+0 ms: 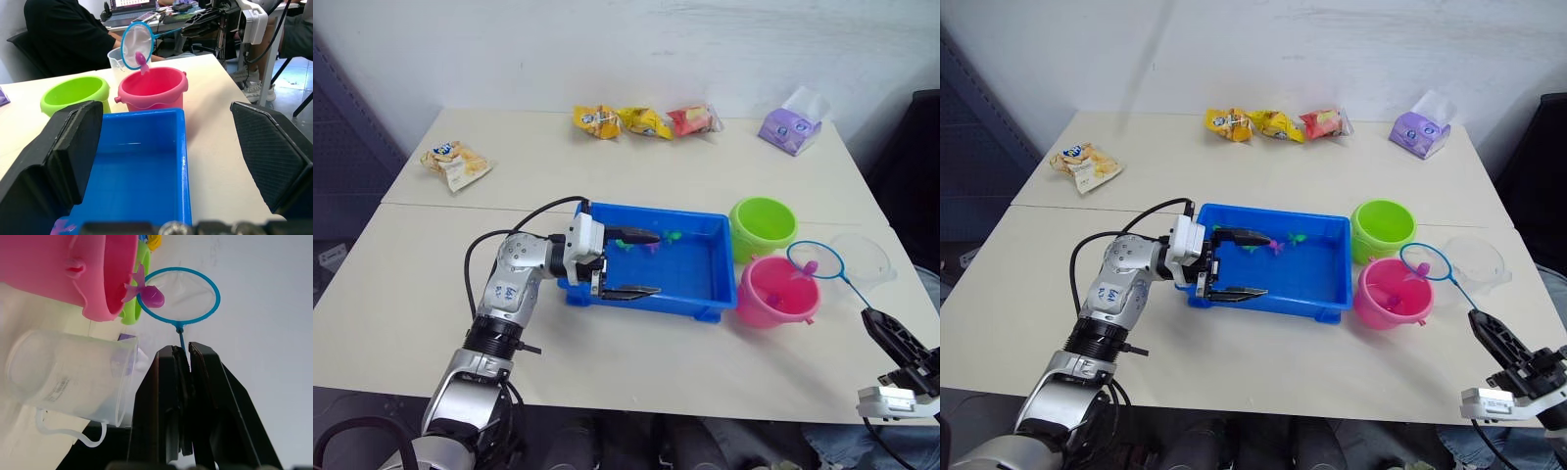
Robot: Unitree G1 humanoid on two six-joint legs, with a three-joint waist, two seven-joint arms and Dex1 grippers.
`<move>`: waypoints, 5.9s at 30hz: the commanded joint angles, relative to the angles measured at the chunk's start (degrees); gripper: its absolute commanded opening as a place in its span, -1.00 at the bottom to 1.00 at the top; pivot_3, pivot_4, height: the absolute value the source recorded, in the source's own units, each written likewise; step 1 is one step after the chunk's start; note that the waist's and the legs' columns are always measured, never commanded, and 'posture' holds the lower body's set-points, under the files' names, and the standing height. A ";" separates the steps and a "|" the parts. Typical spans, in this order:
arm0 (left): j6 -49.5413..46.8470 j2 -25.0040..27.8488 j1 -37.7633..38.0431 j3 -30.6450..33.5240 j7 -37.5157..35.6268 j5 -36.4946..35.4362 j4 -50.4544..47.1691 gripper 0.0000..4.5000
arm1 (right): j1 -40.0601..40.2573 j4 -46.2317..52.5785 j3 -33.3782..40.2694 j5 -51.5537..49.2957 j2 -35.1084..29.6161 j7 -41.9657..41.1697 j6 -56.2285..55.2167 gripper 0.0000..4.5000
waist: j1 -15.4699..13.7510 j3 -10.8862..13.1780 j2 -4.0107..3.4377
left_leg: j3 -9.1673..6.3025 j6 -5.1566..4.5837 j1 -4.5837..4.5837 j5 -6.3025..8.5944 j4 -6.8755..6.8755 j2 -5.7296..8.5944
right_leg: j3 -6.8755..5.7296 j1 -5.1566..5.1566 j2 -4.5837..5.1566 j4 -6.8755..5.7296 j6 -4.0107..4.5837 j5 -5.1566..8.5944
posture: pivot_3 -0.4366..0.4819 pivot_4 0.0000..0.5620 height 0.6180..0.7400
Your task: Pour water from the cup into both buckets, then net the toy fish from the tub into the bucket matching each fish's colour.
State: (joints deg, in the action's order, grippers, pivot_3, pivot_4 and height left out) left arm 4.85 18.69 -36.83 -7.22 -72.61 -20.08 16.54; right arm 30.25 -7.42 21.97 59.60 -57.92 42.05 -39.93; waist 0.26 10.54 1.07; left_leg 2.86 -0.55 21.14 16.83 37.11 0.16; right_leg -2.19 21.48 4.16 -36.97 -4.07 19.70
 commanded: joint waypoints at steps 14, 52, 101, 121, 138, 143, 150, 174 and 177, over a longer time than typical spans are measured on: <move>1.09 0.14 -1.21 1.08 1.00 -0.33 -0.90 0.99 | -1.07 2.13 2.24 -1.74 -2.53 2.88 0.67 -1.00 | -0.05 0.00 -0.01 | 0.00 0.00 0.01 0.00 -0.01 0.01 | -0.01 0.01 0.01 -0.01 0.00 0.00 | -0.05 -0.47 1.00; -15.10 16.04 9.59 14.96 4.01 -7.76 -6.53 0.99 | -29.23 37.14 -26.85 -120.35 -10.37 -58.75 47.68 -1.00 | 1.21 0.11 0.26 | -0.37 -0.30 0.09 0.16 0.34 -0.21 | -0.39 -0.19 0.14 0.05 -0.06 -0.05 | -0.05 -0.47 1.00; -13.40 14.58 17.99 13.17 9.74 -7.35 -17.43 0.99 | -58.22 26.17 -26.18 -92.46 11.69 -72.79 101.52 -1.00 | -0.06 0.17 0.10 | -0.76 -0.45 0.80 0.28 0.27 0.04 | -0.83 0.16 0.42 0.45 -0.02 -0.02 | -0.05 -0.47 1.00; -14.39 13.79 13.45 10.74 7.54 -7.66 -15.82 0.99 | -35.33 44.95 -0.82 -97.03 4.47 -85.41 90.30 -1.00 | -0.66 0.17 0.10 | -0.79 -0.48 0.87 0.29 0.27 0.07 | -0.85 0.13 0.39 0.46 -0.11 -0.07 | -0.05 -0.47 1.00; -12.74 7.11 2.07 6.17 1.97 -6.58 -5.15 0.99 | -8.21 55.33 28.09 -103.38 21.72 -87.17 74.54 -1.00 | -1.42 0.16 0.09 | -0.77 -0.50 0.87 0.26 0.40 0.10 | -0.81 0.05 0.30 0.36 -0.25 -0.15 | -0.05 -0.47 1.00; -11.88 5.35 -0.70 4.93 0.15 -6.05 -2.61 0.99 | 1.93 52.21 33.07 -95.82 25.89 -92.01 63.25 -1.00 | -1.52 0.15 0.07 | -0.74 -0.51 0.84 0.27 0.36 0.10 | -0.77 0.04 0.28 0.41 -0.27 -0.16 | -0.05 -0.47 1.00; -12.69 4.20 -1.74 4.22 -0.18 -6.11 -3.51 0.99 | 2.74 35.19 27.88 -74.55 29.64 -94.34 26.86 -1.00 | -1.05 0.15 0.07 | -0.54 -0.51 0.60 0.27 0.33 0.14 | -0.54 0.00 0.27 0.45 -0.27 -0.16 | -0.05 -0.47 1.00; -16.89 3.90 1.80 4.16 1.64 -6.94 -9.13 0.99 | -5.58 7.98 30.28 -8.10 13.49 -43.45 -27.66 -1.00 | 0.00 0.14 0.05 | -0.26 -0.11 0.07 0.06 0.15 0.11 | -0.29 -0.13 0.20 0.05 -0.05 -0.02 | -0.05 -0.47 1.00; -16.43 3.70 1.61 4.19 1.73 -6.80 -8.50 0.99 | -5.04 7.54 29.13 -4.04 12.15 -38.48 -24.95 -1.00 | -0.06 0.14 0.05 | -0.23 -0.11 0.05 0.06 0.16 0.10 | -0.26 -0.13 0.20 0.03 -0.04 -0.01 | -0.05 -0.47 1.00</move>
State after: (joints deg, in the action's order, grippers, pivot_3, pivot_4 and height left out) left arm -12.30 22.50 -35.09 -3.34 -70.73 -26.56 9.40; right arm 24.77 -0.05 50.23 54.15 -44.85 0.45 -66.07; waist 0.20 10.68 1.12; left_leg 2.62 -0.66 21.19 16.89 37.27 0.27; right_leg -2.45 21.35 4.36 -36.94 -4.10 19.69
